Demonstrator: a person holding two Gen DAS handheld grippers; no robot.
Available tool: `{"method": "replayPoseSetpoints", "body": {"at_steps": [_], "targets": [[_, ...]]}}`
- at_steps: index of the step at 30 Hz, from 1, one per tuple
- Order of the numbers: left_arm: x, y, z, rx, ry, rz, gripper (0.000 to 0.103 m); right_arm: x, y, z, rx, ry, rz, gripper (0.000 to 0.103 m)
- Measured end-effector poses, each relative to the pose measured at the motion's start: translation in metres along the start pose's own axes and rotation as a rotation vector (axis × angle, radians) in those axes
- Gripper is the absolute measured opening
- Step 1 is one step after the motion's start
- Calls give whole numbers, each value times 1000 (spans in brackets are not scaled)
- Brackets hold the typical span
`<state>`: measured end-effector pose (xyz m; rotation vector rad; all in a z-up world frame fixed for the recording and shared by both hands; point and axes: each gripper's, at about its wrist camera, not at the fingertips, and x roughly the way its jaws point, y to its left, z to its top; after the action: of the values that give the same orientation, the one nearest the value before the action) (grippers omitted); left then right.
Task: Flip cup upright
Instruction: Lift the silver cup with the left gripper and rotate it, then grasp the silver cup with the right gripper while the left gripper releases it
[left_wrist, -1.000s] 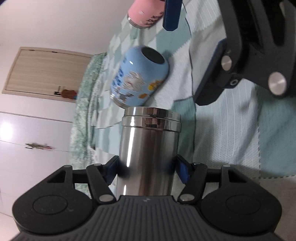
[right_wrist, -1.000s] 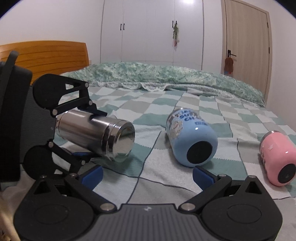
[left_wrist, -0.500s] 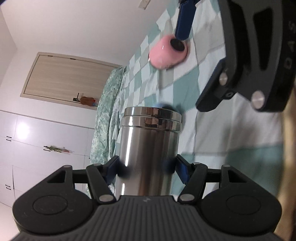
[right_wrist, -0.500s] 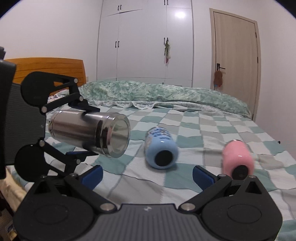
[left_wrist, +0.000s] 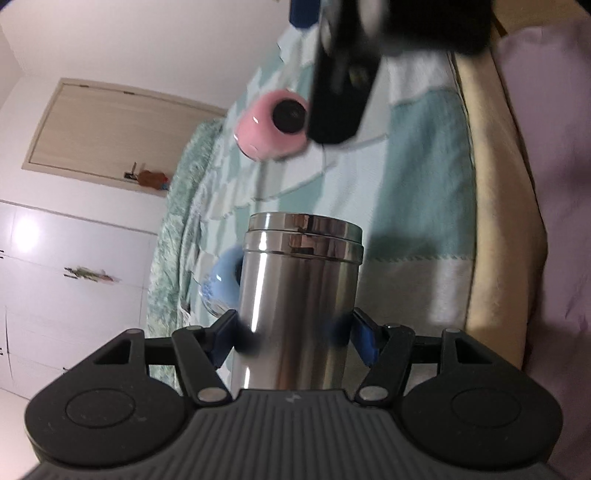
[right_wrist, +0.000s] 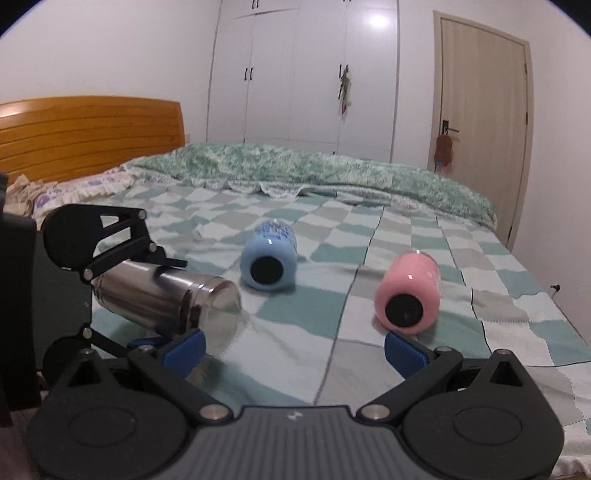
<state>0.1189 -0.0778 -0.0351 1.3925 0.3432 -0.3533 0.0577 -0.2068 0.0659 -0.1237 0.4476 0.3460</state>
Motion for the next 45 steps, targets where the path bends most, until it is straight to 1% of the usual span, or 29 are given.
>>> {"method": "replayPoseSetpoints", "body": {"at_steps": [4, 6, 10, 14, 15, 16, 17, 18, 19, 20, 22, 24, 28, 30, 32, 35, 37, 39, 42, 45], "targets": [[8, -5, -4, -3, 13, -18, 65, 14, -6, -8, 2, 25, 18, 103], [13, -5, -10, -7, 5, -24, 65, 21, -6, -11, 14, 40, 17, 103], [25, 1, -14, -5, -29, -61, 65, 26, 0, -18, 37, 60, 4, 103], [26, 5, -15, -11, -41, -77, 65, 28, 8, -20, 13, 82, -5, 103], [26, 5, -15, -11, -40, -74, 67, 28, 9, -19, 4, 84, -7, 103], [23, 4, -16, -12, -41, -62, 76, 28, 11, -19, -2, 84, -7, 103], [22, 4, -15, -11, -39, -30, 83, 28, 12, -18, -8, 84, -7, 103], [21, 6, -15, -15, -40, 6, 95, 28, 13, -17, -14, 82, -9, 103], [18, 10, -16, -31, -48, 40, 103, 27, 14, -16, -17, 81, -10, 103], [12, 15, -17, -56, -60, 44, 103, 26, 14, -16, -20, 81, -11, 103], [1, 29, -21, -150, -74, -8, 103, 25, 15, -14, -25, 80, -15, 103], [-11, 39, -26, -235, -83, -33, 103, 24, 16, -13, -30, 77, -13, 103], [-32, 47, -40, -377, -82, -23, 103, 26, 22, -10, -66, 78, 1, 103], [-42, 52, -49, -474, -77, -19, 103, 27, 28, -7, -99, 77, 12, 103], [-49, 58, -58, -600, -61, -31, 103, 29, 35, -3, -148, 78, 24, 103], [-55, 68, -77, -749, -42, -14, 103, 34, 46, 6, -244, 83, 34, 103], [-58, 72, -87, -801, -31, 10, 103, 39, 54, 12, -323, 85, 35, 103], [-61, 75, -97, -855, -18, 17, 103, 45, 62, 19, -401, 88, 30, 103], [-61, 83, -112, -943, 2, 2, 103, 57, 75, 29, -532, 89, 12, 103], [-59, 87, -122, -999, 24, -1, 103, 72, 90, 39, -660, 95, 5, 103]]}}
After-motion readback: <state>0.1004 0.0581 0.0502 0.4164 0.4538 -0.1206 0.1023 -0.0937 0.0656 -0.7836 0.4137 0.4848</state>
